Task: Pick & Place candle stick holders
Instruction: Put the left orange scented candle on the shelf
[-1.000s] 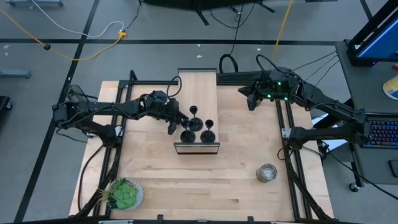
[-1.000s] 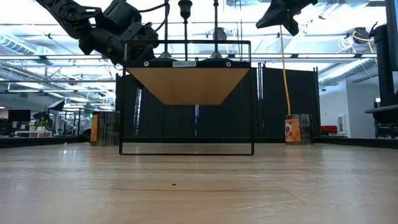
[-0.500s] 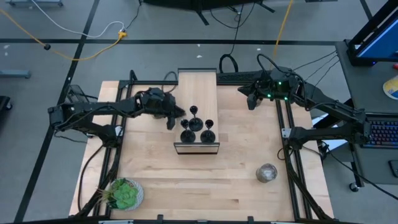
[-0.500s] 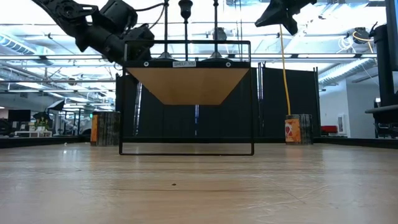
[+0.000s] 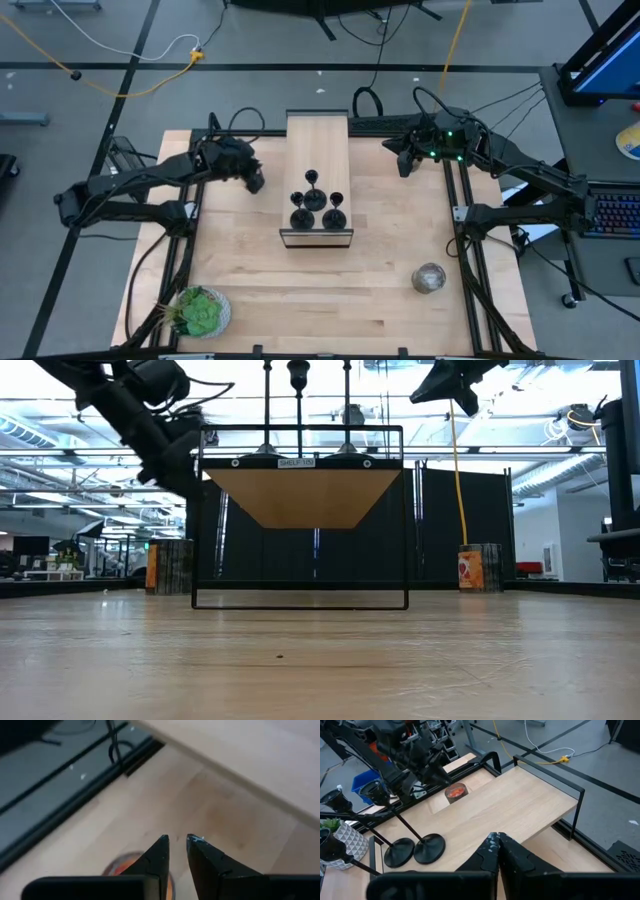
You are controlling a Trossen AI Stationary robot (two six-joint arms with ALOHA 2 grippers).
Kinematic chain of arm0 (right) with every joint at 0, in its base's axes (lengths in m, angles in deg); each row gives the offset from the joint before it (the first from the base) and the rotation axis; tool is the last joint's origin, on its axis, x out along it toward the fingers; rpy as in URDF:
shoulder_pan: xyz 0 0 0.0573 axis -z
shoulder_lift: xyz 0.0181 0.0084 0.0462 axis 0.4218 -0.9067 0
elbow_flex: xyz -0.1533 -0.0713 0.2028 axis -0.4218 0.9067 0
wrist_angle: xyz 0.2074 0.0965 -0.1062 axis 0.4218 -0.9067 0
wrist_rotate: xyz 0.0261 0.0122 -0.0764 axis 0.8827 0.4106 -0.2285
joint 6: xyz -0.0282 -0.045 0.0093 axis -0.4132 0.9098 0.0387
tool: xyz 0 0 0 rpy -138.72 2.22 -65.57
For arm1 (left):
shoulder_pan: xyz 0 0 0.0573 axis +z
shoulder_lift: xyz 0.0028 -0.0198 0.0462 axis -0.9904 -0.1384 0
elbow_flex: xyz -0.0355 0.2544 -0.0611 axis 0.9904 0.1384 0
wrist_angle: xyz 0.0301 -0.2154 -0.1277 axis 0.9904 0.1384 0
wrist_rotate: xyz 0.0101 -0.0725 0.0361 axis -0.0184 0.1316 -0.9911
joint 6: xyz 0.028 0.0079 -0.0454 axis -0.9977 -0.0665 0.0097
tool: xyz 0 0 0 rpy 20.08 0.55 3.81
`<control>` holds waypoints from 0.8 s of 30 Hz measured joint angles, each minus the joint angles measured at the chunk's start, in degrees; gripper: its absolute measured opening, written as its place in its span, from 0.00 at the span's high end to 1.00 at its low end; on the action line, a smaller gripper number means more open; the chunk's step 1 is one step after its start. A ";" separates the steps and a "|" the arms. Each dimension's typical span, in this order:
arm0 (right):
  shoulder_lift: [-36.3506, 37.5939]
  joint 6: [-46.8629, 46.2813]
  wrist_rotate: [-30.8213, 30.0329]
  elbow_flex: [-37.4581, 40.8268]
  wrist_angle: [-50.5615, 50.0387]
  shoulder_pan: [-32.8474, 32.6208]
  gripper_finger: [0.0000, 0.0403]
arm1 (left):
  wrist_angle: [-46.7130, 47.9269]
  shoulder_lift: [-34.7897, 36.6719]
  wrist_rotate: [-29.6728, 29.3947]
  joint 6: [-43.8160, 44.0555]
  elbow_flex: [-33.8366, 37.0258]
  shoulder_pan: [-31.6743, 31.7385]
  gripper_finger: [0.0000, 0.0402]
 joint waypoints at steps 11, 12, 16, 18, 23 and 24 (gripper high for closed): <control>0.00 -0.15 0.13 0.00 0.00 0.01 1.00 | 2.49 -0.90 -0.44 12.13 -0.02 6.23 0.54; 0.00 -0.15 0.15 0.00 0.00 0.01 1.00 | 3.59 -0.89 -1.14 13.64 -0.04 7.23 0.50; 0.00 -0.15 0.18 0.00 0.00 0.01 1.00 | 9.53 -1.23 -1.24 17.95 -0.04 10.77 0.39; 0.00 -0.07 0.20 0.00 0.00 -0.01 1.00 | 11.48 -1.57 0.97 19.42 -0.04 12.08 0.35; 0.00 0.00 0.22 0.00 0.00 0.00 1.00 | 12.06 -3.08 3.03 21.36 -0.04 13.28 0.29; 0.00 0.00 0.22 0.00 0.00 0.01 1.00 | 12.04 -3.46 3.64 21.84 -0.07 13.50 0.29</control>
